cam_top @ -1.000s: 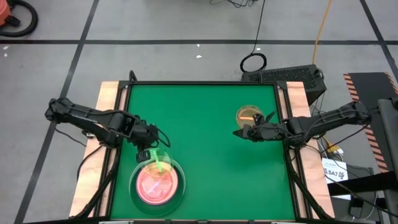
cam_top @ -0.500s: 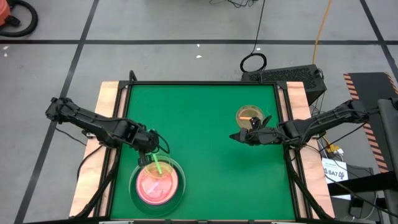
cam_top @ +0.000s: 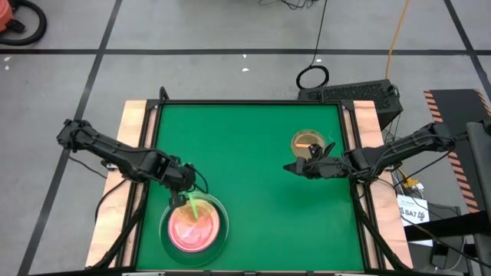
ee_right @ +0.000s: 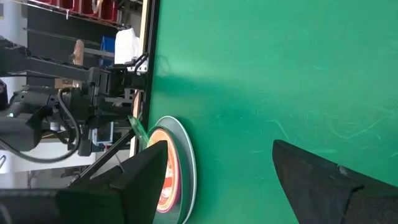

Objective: Stack plastic plates
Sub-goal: Stack the small green plate on top of the small pink plate, then stack the orange plate on top of the small green plate

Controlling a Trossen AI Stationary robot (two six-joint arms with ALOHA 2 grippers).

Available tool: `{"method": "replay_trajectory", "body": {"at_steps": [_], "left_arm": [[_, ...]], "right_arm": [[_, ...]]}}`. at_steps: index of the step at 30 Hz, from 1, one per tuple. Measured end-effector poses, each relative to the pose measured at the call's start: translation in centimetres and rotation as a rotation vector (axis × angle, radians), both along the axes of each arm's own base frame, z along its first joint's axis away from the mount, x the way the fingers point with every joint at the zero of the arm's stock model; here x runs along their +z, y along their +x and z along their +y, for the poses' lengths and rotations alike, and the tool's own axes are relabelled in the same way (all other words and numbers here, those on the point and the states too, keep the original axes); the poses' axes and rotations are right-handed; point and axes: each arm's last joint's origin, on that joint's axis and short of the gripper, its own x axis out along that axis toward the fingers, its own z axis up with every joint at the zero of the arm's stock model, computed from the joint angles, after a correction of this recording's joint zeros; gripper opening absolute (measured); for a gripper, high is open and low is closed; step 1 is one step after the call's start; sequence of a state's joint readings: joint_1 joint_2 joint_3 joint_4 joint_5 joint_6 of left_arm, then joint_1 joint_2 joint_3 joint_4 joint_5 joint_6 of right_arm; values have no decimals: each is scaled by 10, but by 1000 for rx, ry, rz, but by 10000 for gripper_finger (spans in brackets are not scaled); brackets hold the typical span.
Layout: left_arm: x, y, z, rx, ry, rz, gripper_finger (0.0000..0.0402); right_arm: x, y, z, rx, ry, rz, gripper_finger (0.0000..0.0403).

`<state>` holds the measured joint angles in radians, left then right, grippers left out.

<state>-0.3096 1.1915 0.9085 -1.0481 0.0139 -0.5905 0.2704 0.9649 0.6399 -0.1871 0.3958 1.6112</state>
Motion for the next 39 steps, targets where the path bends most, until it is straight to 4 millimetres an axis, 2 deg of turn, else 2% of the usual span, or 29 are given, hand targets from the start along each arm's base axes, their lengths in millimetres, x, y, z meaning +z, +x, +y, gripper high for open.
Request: {"method": "replay_trajectory", "body": {"at_steps": [9, 16, 28, 33, 39], "left_arm": [[-5, -3, -21, -35, -12, 22, 1], [-15, 10, -37, -22, -38, -2, 5], [-22, 9, -48, -8, -56, 38, 86], [-14, 12, -50, 30, -73, 16, 109], [4, 22, -49, 59, -75, -59, 112]], "right_arm": [[-1, 0, 0, 3, -2, 8, 281], [-1, -1, -1, -4, -7, 19, 281], [-4, -3, -1, -24, 15, 43, 281], [-12, -9, -3, -79, 60, 128, 281], [-23, -22, -6, -191, 116, 273, 281]]}}
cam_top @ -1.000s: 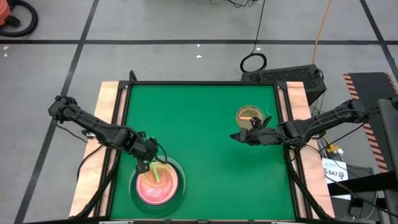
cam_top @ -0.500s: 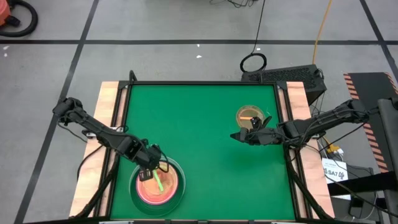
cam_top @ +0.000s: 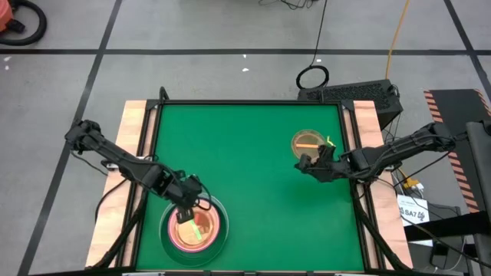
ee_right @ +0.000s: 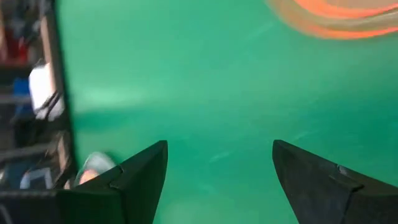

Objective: Stack plastic plates
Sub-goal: Stack the orange plate on top of the small green plate

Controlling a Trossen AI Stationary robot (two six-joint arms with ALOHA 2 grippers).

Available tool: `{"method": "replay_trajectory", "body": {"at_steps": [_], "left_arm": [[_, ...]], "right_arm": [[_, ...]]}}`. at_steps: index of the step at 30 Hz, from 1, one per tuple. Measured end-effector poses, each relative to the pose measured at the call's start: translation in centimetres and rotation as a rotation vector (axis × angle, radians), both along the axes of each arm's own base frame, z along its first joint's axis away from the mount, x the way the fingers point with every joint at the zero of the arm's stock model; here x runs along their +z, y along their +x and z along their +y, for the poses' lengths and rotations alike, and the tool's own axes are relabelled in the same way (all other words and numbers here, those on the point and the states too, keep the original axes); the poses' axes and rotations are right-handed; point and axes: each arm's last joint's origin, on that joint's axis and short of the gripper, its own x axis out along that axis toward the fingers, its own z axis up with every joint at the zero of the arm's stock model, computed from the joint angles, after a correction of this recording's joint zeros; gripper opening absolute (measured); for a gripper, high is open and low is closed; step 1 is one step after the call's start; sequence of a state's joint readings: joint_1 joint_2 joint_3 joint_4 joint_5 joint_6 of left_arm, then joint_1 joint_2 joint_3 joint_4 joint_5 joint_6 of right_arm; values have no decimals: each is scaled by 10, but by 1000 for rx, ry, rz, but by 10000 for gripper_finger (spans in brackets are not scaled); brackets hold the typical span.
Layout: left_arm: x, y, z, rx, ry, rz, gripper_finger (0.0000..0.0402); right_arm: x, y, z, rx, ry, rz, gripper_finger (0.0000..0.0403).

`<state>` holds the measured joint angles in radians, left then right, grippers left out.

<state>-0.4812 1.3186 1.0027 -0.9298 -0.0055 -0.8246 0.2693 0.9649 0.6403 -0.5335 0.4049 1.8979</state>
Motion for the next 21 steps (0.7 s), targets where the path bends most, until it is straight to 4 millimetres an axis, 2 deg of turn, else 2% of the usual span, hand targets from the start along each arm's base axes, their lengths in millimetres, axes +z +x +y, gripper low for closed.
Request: {"method": "replay_trajectory", "body": {"at_steps": [6, 17, 21], "left_arm": [[14, 10, 9, 60, 55, -81, 113], [14, 18, 30, 105, 98, -94, 113], [14, 20, 34, 107, 105, -99, 113]], "right_arm": [[-9, -14, -7, -154, 3, 128, 281], [-16, -37, -19, -290, -33, 361, 281], [-24, -40, -24, -325, -36, 383, 281]]}}
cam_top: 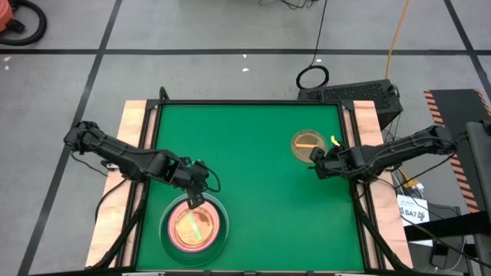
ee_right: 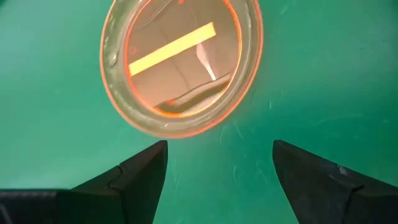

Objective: Stack plastic plates
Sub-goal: Stack the orange plate on top of the small green plate

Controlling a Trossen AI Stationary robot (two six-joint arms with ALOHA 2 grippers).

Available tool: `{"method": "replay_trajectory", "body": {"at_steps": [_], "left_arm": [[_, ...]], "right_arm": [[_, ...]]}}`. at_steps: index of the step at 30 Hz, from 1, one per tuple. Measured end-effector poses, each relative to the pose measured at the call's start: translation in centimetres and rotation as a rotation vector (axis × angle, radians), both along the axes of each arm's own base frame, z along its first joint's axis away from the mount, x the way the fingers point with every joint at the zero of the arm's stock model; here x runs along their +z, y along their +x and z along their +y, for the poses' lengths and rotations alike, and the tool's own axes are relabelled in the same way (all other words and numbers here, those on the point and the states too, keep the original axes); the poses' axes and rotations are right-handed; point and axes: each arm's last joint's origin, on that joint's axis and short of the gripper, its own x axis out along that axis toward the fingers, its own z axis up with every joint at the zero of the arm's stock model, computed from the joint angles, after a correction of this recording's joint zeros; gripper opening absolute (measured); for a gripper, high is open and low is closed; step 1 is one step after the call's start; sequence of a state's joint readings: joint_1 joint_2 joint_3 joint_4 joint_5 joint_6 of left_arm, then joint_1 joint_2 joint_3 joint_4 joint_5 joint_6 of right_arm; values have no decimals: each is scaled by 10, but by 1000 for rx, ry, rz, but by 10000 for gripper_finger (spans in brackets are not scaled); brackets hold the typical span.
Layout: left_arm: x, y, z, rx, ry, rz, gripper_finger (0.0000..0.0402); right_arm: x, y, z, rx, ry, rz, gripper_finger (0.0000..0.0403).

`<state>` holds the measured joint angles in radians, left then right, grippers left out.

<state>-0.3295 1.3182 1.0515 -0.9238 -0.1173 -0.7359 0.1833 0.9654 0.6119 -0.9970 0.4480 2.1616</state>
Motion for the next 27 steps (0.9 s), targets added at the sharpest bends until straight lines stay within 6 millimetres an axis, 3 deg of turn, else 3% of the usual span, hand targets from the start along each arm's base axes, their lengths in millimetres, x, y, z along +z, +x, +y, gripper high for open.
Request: {"method": "replay_trajectory", "body": {"at_steps": [16, 27], "left_arm": [[0, 1, 4, 26, -5, -2, 113], [0, 1, 4, 23, -4, -1, 113]], "right_arm": [[-53, -8, -17, -145, 4, -93, 278], [-58, -8, -27, -220, -61, -142, 198]]}}
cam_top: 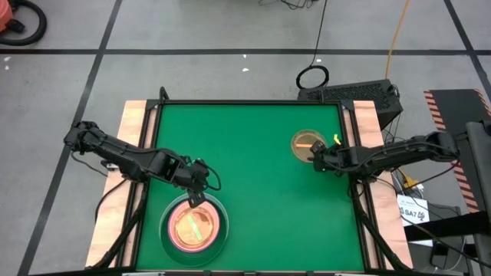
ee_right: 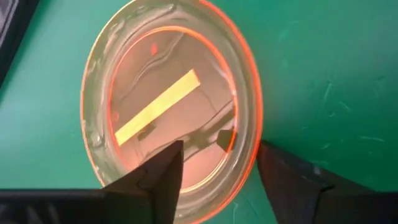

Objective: Stack plastic plates
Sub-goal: Stack the orange plate on top of the small green plate

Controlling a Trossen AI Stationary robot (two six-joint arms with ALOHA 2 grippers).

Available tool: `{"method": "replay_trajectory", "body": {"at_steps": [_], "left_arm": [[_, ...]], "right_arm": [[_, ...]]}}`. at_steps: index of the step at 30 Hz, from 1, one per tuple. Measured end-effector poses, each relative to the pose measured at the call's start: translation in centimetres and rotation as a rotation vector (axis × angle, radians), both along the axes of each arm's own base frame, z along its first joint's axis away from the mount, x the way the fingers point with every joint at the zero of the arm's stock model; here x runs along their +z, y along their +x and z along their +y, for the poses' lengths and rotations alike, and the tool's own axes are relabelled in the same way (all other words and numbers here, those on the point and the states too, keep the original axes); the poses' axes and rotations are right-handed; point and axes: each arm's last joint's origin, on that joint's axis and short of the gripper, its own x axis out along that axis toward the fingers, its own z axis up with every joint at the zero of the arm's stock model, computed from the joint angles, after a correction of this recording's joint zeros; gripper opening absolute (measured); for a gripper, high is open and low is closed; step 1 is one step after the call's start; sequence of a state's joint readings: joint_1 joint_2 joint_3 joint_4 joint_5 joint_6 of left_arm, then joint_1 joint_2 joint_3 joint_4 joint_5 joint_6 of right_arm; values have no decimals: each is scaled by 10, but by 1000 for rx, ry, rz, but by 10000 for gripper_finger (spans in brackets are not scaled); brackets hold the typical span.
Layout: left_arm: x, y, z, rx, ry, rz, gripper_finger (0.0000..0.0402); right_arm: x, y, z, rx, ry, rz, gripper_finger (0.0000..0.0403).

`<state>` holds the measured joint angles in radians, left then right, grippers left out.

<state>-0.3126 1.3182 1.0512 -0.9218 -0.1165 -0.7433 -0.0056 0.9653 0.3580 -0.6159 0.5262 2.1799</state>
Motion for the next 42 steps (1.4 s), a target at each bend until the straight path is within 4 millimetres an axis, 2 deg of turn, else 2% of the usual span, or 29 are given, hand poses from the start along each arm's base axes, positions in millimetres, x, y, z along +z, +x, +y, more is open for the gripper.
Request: {"method": "replay_trajectory", "body": {"at_steps": [10, 19, 27, 42], "left_arm": [[0, 0, 0, 3, -2, 1, 113], [0, 0, 0, 18, -8, 1, 113], [0, 0, 1, 42, 3, -5, 113], [0, 0, 1, 83, 1, -11, 113]], "right_arm": [[-14, -7, -6, -41, 13, -14, 113], [-15, -3, -6, 33, 0, -23, 10], [-12, 7, -6, 119, -27, -85, 3], [11, 36, -3, 294, -130, -343, 1]]}}
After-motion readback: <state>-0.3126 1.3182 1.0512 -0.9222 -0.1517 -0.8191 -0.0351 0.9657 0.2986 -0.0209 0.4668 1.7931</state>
